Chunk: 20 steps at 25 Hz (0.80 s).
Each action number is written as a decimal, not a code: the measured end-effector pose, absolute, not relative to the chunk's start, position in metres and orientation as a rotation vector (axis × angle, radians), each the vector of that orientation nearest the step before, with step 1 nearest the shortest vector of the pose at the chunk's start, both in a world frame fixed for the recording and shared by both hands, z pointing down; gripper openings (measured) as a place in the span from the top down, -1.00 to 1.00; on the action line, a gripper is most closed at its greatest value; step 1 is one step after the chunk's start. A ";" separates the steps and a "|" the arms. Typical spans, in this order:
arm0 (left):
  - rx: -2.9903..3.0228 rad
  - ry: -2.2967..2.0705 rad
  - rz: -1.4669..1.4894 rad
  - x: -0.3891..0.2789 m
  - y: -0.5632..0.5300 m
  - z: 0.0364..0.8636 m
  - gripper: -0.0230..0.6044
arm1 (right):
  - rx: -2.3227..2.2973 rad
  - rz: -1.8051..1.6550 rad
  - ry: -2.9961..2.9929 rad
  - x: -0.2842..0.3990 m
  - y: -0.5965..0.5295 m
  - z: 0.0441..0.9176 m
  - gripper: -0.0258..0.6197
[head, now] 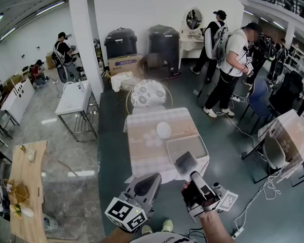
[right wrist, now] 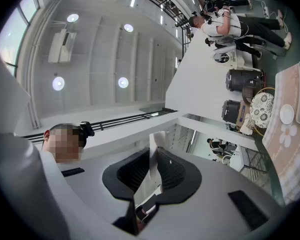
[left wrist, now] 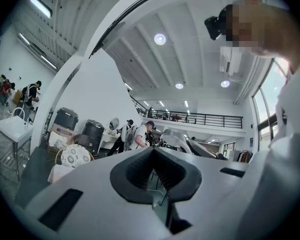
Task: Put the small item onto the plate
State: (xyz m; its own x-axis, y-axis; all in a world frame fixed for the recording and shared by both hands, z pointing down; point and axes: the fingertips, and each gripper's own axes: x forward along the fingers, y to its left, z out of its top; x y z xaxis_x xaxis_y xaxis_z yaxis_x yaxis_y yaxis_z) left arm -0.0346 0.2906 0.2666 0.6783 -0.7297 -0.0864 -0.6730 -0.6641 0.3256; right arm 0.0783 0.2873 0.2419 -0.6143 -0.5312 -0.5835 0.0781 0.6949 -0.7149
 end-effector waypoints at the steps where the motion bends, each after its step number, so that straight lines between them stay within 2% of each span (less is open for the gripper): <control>1: 2.625 -1.124 -0.304 -0.034 0.289 0.266 0.91 | -0.344 -0.918 2.061 0.079 0.286 0.241 0.74; 20: 2.627 -1.147 -0.274 -0.006 0.276 0.269 0.91 | -0.297 -0.925 2.035 0.107 0.275 0.244 0.74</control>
